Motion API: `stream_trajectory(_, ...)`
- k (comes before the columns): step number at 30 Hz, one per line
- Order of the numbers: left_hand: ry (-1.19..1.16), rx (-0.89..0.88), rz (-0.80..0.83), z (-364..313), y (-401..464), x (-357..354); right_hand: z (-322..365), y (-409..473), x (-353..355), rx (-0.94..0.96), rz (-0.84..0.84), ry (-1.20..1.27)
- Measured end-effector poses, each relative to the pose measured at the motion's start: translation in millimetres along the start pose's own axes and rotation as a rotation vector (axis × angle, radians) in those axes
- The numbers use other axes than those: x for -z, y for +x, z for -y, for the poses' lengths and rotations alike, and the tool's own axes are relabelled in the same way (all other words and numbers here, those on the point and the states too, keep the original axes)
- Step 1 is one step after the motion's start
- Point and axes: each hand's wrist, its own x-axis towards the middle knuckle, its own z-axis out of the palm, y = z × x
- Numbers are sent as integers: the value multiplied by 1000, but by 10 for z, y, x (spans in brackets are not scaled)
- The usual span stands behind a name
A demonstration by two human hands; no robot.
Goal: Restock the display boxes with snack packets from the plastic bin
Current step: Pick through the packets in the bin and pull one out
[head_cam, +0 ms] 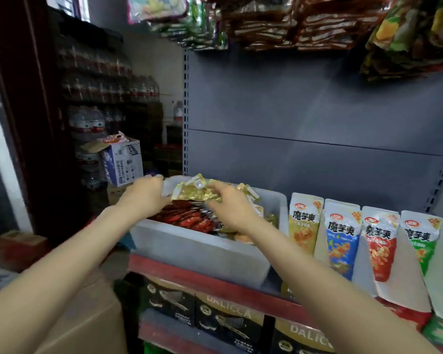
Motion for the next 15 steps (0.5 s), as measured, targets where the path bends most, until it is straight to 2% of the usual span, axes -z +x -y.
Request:
stream_trajectory(3, -30, -4, 189, 267, -26, 40, 259, 187, -315, -7, 161, 26)
stream_trajectory(5, -29, -60, 171, 350, -36, 31, 379, 296, -485, -21, 224, 47)
stream_trajectory(9, -97, -80, -58, 369, -29, 75, 505, 435, -579, -71, 132, 110)
stream_trajectory(13, -292, -81, -286, 296, -95, 176, 471, 505, -453, -50, -24, 158)
stream_trajectory(15, -383, -101, -366, 242, -143, 236, 412, 503, -334, -101, -41, 217)
